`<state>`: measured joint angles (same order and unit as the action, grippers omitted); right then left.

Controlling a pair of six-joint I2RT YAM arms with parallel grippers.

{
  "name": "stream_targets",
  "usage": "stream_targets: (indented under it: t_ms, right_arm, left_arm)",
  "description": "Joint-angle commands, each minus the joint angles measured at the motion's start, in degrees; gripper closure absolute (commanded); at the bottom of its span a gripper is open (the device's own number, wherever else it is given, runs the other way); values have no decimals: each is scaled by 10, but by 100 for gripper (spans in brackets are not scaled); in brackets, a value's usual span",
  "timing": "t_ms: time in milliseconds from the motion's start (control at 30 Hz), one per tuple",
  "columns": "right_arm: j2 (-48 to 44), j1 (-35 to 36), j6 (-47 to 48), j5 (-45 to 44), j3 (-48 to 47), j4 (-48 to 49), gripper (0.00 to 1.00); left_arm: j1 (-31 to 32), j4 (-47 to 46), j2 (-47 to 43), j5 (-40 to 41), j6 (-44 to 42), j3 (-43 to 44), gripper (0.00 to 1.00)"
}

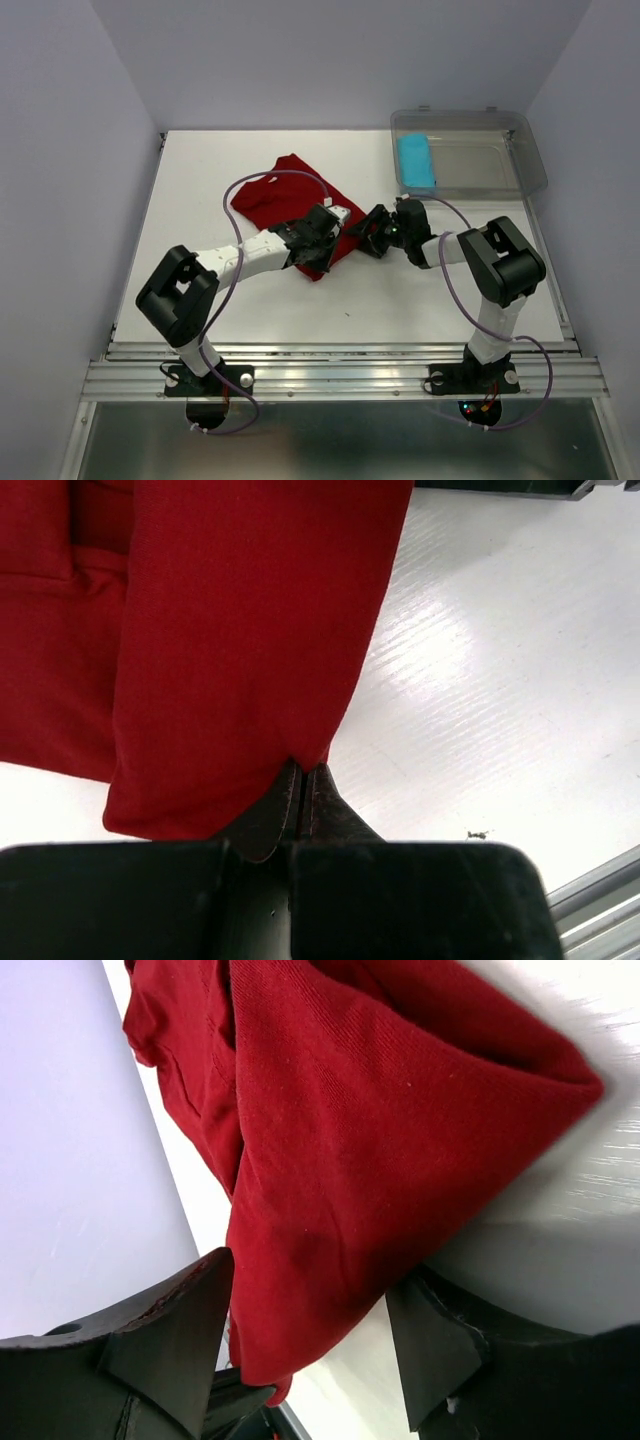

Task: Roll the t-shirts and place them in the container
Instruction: Roll the T-shirt to the center of the board.

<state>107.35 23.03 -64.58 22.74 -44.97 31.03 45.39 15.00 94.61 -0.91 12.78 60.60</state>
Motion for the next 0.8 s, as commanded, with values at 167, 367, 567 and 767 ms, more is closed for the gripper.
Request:
stream_targets:
  t_ms: [167, 367, 567, 767]
  right_arm:
    - [22, 9, -2, -23, -27, 4, 27]
    - [35, 9, -17, -16, -41, 20, 99]
    - [14, 14, -12, -15, -37, 8, 99]
    - [1, 14, -5, -16, -35, -4, 99]
  left_arm:
    - [-16, -19, -51, -35, -1, -17, 100]
    - [-16, -10, -55, -22, -2, -19, 100]
    - [-14, 13, -70, 28, 2, -2, 87]
    - [-11, 39, -58, 105, 13, 14, 83]
